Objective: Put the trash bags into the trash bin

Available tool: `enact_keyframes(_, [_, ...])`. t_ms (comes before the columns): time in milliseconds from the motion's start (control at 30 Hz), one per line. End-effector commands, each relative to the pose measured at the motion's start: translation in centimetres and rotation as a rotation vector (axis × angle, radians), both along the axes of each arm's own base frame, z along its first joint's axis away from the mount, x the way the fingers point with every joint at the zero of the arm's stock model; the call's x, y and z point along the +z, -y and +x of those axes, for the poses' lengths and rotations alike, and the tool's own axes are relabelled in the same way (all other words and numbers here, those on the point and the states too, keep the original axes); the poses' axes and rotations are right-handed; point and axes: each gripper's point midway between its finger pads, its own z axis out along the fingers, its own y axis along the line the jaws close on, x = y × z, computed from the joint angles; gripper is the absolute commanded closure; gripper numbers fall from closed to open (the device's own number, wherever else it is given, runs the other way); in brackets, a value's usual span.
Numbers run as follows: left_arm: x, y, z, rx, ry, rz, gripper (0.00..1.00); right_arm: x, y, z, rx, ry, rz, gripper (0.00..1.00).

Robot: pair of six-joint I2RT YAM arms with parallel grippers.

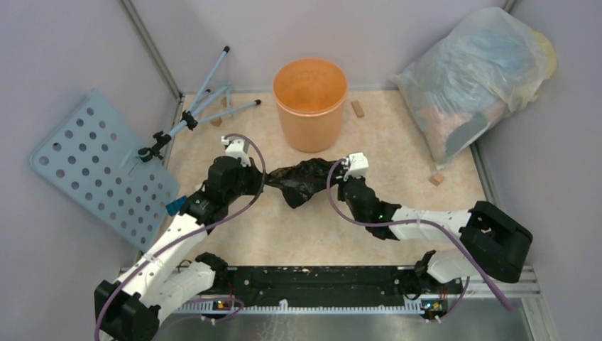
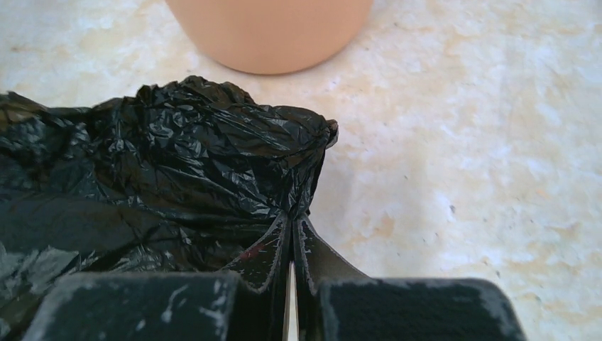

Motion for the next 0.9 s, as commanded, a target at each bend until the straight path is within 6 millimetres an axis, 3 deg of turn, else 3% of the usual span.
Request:
enact_keyframes(0, [1.6, -0.6, -0.1, 0.057, 0.065, -0.07, 1.0, 0.6, 2.3, 0.0, -0.076, -0.01, 0.062, 1.0])
enact_keyframes(167, [1.7, -0.8, -0.3, 0.064, 0.068, -0.079, 1.0, 1.4, 3.8, 0.5, -0.135, -0.026, 0.076, 1.0])
enact_keyframes(333, [2.3, -0.3, -0.3, 0.045, 0.082, -0.103, 1.0, 1.3, 7.0, 1.1, -0.329, -0.092, 0.056, 1.0])
enact_keyframes(433, [3.1, 1.6, -0.9, -0.069, 0.106, -0.147, 1.0, 1.8, 6.2, 1.2, -0.275, -0.119, 0.046, 0.99])
enact_keyframes(500, [3.4, 2.6, -1.1, -0.142, 0.121, -0.161, 1.0, 2.9, 3.9, 0.9, -0.122, -0.111, 0.049, 0.88])
enact_keyframes(567, [3.6, 3.5, -1.3, -0.194, 0.117, -0.17, 1.0, 3.8, 1.8, 0.0, 0.044, -0.09, 0.072, 0.63])
enact_keyframes(633, [3.7, 4.2, -1.4, -0.242, 0.112, -0.174, 1.0, 4.5, 1.1, -0.7, 0.112, -0.072, 0.106, 0.41])
enact_keyframes(667, [3.8, 4.5, -1.4, -0.257, 0.108, -0.177, 1.0, 4.9, 1.1, -0.8, 0.119, -0.062, 0.113, 0.35])
enact_keyframes(867, [4.2, 5.5, -1.7, -0.335, 0.114, -0.185, 1.0, 6.6, 1.8, -1.5, 0.15, -0.026, 0.089, 0.21])
